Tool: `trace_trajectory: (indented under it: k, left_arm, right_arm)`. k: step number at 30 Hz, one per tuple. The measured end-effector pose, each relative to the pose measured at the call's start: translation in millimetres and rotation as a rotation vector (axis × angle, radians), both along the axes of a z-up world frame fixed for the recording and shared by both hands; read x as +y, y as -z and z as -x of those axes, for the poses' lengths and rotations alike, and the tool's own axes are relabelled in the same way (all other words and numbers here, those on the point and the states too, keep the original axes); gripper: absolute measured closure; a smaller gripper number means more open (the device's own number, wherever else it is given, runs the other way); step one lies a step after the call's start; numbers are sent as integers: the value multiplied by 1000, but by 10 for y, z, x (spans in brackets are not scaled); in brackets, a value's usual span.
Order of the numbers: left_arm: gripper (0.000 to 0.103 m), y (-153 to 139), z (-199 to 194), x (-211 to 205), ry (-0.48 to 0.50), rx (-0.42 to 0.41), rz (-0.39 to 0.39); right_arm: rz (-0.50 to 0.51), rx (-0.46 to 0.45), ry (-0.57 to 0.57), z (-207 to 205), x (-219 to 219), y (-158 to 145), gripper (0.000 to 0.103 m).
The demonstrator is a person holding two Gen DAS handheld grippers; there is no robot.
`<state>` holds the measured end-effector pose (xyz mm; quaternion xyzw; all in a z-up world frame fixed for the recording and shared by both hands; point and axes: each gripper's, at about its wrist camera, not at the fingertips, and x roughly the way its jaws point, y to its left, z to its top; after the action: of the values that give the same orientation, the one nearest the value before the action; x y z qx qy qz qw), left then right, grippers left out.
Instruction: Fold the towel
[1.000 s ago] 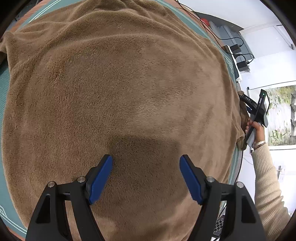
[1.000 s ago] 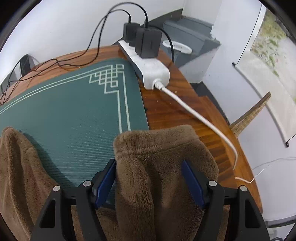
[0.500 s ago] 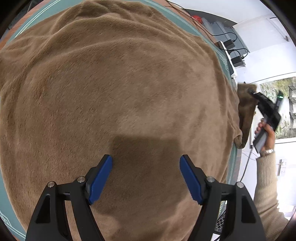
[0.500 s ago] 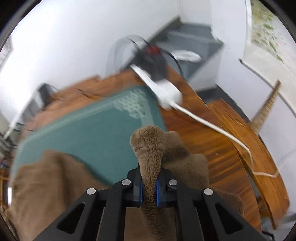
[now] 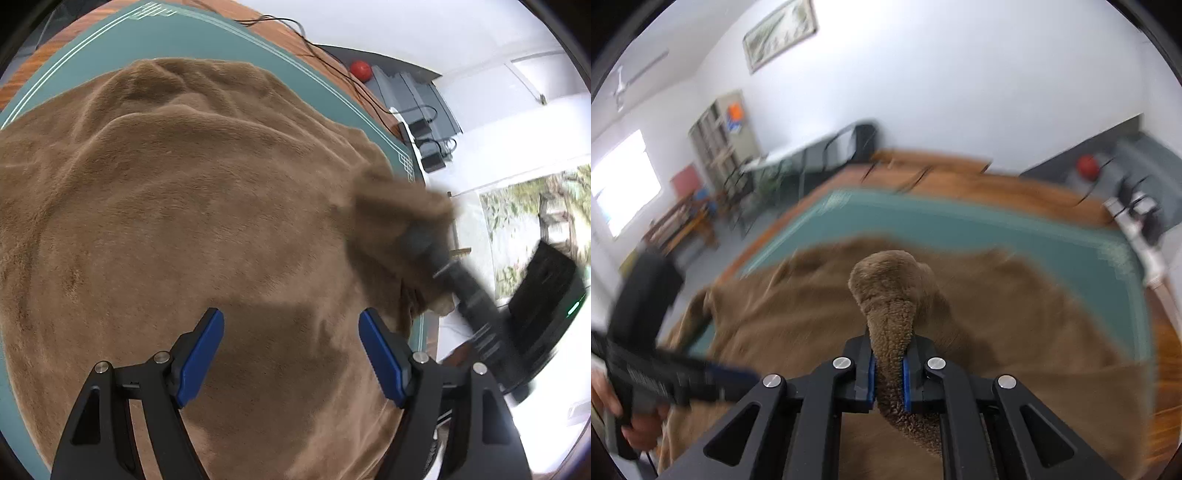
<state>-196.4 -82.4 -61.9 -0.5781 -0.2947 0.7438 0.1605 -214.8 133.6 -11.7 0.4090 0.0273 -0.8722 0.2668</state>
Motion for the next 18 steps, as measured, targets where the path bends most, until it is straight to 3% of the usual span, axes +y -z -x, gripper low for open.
trace_trajectory:
  k: [3,6,7,10,12,14,18]
  left_arm:
    - [23,103,50,-74,-23,-30,-31]
    - [23,217,82,-108,-41,-50,-64]
    - [23,252,84,-129,-46,-57,-76]
    - [23,344,114,-112,-48,-94,-156]
    - [23,382,148,-31,-39,-115,-216]
    - [22,396,171,72,-27,-127,-228]
    - [22,430,265,264,-31,-144,-198]
  right_arm:
    - [-55,-119,-54,-43,-207,374,91]
    - [-42,-180,-60,-163,-194,521,84]
    - [-34,-195,-49,-187,-154,545,77]
    - [6,-220,4,-272,22,568,31]
    - [19,-221,26,-374,100,555,31]
    - [27,-229,43,-407,177,566,31]
    - [61,-262,60,-556,278,558,31]
